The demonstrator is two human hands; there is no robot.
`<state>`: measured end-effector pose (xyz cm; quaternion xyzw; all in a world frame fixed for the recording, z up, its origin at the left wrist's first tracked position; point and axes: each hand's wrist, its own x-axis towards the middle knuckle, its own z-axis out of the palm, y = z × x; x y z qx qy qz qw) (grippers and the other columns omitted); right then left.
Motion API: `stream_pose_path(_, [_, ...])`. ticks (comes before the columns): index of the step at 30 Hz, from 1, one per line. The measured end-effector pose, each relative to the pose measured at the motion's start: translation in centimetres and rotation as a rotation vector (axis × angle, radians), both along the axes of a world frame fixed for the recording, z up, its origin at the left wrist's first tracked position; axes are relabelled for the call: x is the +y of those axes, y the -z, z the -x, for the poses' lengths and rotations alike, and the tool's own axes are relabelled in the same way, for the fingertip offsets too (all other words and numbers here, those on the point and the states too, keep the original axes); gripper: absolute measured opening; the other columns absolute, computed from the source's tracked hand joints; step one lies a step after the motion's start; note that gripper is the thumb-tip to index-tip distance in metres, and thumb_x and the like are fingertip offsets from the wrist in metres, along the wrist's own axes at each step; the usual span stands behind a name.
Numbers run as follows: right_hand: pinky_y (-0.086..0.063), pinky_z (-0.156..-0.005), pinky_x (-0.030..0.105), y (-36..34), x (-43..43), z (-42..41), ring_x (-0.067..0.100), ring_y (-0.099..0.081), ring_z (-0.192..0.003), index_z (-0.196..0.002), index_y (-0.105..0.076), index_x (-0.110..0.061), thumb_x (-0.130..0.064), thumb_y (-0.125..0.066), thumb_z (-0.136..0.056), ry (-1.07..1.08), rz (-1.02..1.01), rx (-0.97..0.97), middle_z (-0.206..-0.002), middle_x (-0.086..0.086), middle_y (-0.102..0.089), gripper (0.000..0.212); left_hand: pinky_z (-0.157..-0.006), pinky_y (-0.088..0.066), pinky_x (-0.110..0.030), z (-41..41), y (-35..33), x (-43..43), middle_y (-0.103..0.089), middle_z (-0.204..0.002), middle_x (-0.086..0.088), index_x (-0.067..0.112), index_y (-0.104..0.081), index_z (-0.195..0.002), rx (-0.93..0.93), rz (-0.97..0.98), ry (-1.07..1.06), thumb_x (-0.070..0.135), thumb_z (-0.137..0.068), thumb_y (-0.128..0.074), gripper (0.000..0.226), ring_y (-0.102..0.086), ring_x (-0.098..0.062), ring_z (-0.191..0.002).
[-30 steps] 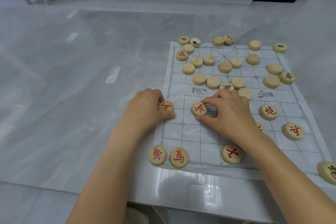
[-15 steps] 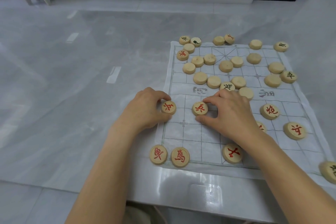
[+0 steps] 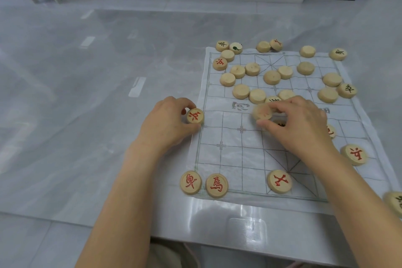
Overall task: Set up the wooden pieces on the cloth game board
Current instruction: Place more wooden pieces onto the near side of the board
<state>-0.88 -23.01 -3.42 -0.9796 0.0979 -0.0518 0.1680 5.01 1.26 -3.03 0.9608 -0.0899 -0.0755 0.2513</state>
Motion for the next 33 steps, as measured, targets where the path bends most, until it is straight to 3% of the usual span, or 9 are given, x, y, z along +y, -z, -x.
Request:
stream_pose_path(6, [-0.033, -0.092, 0.044, -0.6, -2.8, 0.5, 0.026, -0.048, -0.109, -0.117, -0.061, -0.031, -0.048, -0.065, -0.077, 0.072, -0.081, -0.001, -0.106, 0.001, -0.056, 0.044, -0.071, -0.037, -0.028, 0.2, -0.5, 0.2, -0.055, -0.098, 0.005, 0.032, -0.061, -0.103, 0.017, 0.001, -0.012, 0.037, -0.073, -0.071, 0.032, -0.05, -0.016, -0.091])
stream_pose_path(10, [-0.04, -0.091, 0.049, -1.5, -2.6, 1.9, 0.025, -0.052, -0.103, -0.113, -0.063, -0.031, -0.048, -0.067, -0.074, 0.124, -0.107, -0.021, -0.099, -0.005, -0.054, 0.043, -0.064, -0.035, -0.027, 0.2, -0.6, 0.5, -0.055, -0.094, 0.006, 0.033, -0.061, -0.1, 0.024, -0.037, -0.011, 0.037, -0.072, -0.071, 0.031, -0.051, -0.016, -0.088])
stream_pose_path(16, [-0.022, -0.083, 0.029, -0.4, 5.5, 4.8, 0.017, -0.043, -0.102, -0.12, -0.059, -0.034, -0.053, -0.06, -0.079, -0.23, -0.082, -0.007, -0.101, -0.007, -0.05, 0.045, -0.06, -0.037, -0.028, 0.1, -0.8, 0.2, -0.052, -0.083, 0.013, 0.034, -0.06, -0.097, 0.042, -0.065, -0.003, 0.04, -0.07, -0.074, 0.03, -0.048, -0.008, -0.072])
stream_pose_path(22, [-0.025, -0.089, 0.032, 0.5, 6.3, 4.5, 0.017, -0.042, -0.105, -0.118, -0.058, -0.033, -0.053, -0.058, -0.08, -0.181, -0.109, -0.026, -0.105, -0.005, -0.05, 0.043, -0.055, -0.033, -0.027, 0.3, -0.8, 0.1, -0.055, -0.078, 0.007, 0.034, -0.059, -0.092, 0.063, -0.078, -0.002, 0.037, -0.07, -0.074, 0.027, -0.051, -0.01, -0.069])
stream_pose_path(27, [-0.028, -0.085, 0.034, 0.4, 8.0, 4.9, 0.019, -0.043, -0.105, -0.123, -0.055, -0.032, -0.051, -0.055, -0.084, -0.215, -0.086, -0.025, -0.106, -0.004, -0.05, 0.043, -0.054, -0.034, -0.027, 0.3, -1.0, -0.1, -0.056, -0.074, 0.006, 0.033, -0.06, -0.092, 0.071, -0.059, -0.003, 0.037, -0.069, -0.075, 0.028, -0.052, -0.012, -0.067])
stream_pose_path(33, [-0.024, -0.077, 0.031, 0.3, 4.7, 4.5, 0.018, -0.045, -0.104, -0.123, -0.054, -0.035, -0.05, -0.059, -0.082, -0.074, -0.002, -0.032, -0.101, -0.006, -0.05, 0.044, -0.054, -0.035, -0.025, 0.5, -0.9, -0.3, -0.054, -0.071, 0.009, 0.032, -0.059, -0.098, 0.074, -0.072, 0.04, 0.037, -0.072, -0.073, 0.03, -0.049, -0.007, -0.066])
